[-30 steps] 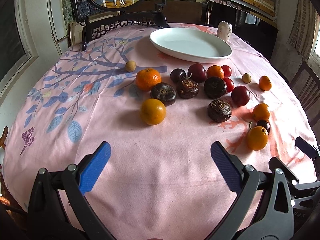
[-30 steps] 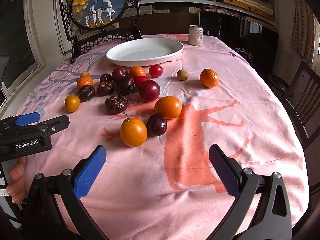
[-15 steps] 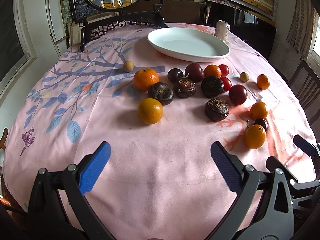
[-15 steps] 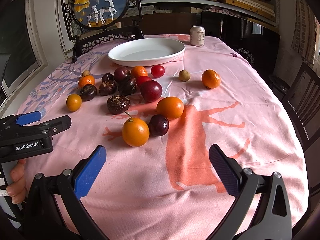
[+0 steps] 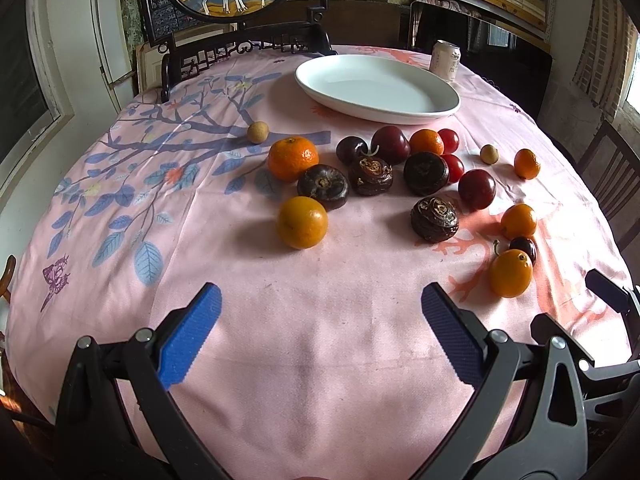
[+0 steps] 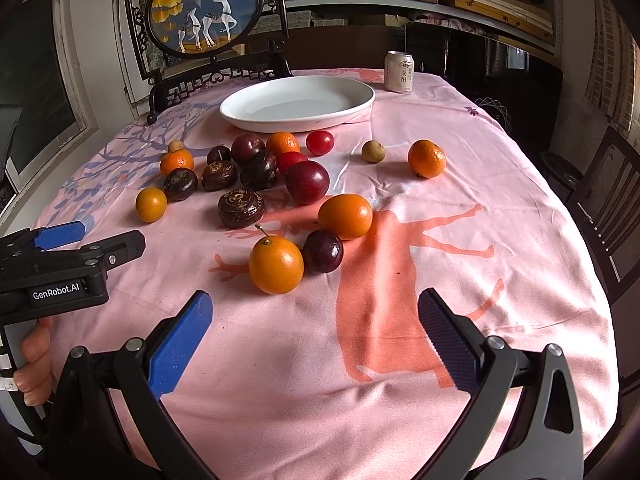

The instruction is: Organize fruits

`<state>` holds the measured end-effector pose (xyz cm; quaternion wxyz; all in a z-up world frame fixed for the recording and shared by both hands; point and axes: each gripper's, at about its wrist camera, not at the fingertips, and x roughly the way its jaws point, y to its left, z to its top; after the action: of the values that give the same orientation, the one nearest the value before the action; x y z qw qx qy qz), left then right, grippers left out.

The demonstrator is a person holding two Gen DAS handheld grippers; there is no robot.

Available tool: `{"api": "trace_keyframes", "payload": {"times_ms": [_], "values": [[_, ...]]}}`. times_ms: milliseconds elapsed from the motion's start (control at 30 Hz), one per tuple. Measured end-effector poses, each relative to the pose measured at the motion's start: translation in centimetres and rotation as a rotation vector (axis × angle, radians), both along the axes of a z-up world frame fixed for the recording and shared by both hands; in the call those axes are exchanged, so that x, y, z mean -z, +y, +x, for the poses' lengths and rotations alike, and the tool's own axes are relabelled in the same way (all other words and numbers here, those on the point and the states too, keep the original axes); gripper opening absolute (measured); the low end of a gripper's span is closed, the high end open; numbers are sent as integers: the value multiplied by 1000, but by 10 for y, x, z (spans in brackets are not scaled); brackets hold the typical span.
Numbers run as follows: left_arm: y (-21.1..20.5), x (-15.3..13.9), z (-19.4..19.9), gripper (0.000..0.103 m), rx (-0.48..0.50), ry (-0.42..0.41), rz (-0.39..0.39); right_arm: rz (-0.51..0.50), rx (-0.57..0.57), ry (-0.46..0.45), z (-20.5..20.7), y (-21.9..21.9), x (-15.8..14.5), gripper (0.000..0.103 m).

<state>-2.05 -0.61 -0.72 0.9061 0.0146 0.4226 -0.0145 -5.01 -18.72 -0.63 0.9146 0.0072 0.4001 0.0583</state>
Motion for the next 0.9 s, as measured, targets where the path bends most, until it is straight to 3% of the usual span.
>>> {"api": "trace_keyframes", "payload": {"times_ms": [633,767,900], "values": [[18,10,8,101,-15,19,23,27,-74,10,3,3,5,101],[36,14,13,101,-40,35,14,33,-134,68,14,11,9,75],[51,14,19,101,-46,42,-12,33,-174,118,25,21,16,73]]}}
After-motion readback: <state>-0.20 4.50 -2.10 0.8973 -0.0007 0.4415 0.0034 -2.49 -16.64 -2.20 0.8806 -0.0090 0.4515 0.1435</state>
